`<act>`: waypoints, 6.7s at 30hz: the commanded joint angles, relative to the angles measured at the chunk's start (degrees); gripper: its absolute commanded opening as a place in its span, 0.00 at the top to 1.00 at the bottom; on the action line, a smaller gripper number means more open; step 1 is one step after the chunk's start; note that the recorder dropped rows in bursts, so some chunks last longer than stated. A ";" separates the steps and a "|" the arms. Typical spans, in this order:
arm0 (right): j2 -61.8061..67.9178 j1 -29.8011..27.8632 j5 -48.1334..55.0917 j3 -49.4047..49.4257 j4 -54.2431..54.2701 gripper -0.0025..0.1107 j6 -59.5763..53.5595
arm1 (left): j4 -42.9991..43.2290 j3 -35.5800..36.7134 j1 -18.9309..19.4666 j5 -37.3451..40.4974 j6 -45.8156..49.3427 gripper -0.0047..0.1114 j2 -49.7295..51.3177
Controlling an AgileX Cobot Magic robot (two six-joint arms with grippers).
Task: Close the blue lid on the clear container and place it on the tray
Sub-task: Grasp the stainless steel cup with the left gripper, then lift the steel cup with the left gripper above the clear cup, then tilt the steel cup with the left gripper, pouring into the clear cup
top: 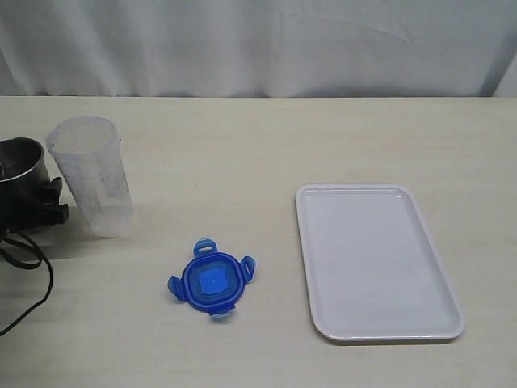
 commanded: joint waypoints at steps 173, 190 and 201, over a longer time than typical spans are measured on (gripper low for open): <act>0.03 0.23 -0.21 0.20 -0.03 0.94 0.09 | 23.83 -11.65 4.73 17.57 35.82 0.96 -21.65; 0.03 0.23 -0.21 0.20 -0.03 0.94 0.09 | 23.83 -11.65 4.73 18.22 38.62 0.96 -21.65; 0.03 0.23 -0.21 0.20 -0.03 0.94 0.09 | 23.95 -11.65 4.73 18.59 38.61 0.96 -21.65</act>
